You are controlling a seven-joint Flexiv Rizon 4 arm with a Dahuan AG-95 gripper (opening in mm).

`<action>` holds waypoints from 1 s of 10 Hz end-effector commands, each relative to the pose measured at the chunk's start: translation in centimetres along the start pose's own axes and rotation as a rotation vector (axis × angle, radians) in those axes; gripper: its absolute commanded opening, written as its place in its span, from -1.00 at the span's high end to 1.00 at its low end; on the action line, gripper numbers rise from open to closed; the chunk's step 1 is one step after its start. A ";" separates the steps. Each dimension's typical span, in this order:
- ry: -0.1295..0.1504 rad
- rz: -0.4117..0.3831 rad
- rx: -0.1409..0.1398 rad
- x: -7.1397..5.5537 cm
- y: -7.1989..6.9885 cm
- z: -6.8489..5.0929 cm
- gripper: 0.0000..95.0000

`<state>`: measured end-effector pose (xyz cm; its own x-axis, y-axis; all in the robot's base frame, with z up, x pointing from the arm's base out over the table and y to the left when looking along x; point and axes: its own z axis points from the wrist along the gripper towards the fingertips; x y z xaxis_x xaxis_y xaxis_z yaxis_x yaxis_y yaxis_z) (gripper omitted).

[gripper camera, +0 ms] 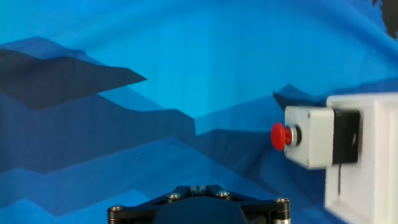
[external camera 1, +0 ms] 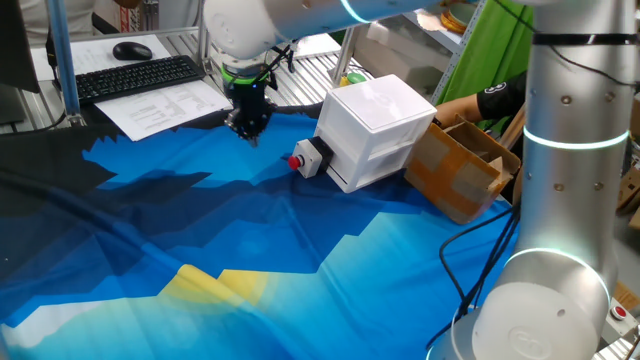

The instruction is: Press the button horizontally

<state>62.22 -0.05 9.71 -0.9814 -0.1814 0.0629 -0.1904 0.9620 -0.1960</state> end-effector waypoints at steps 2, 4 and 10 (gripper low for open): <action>-0.004 -0.010 0.018 0.2 -1.2 1.6 1.00; -0.019 -0.021 0.043 0.5 -2.1 2.8 1.00; -0.043 -0.049 0.061 1.5 -4.5 5.0 1.00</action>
<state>61.55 -5.82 5.76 -0.9706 -0.2385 0.0332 -0.2390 0.9373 -0.2537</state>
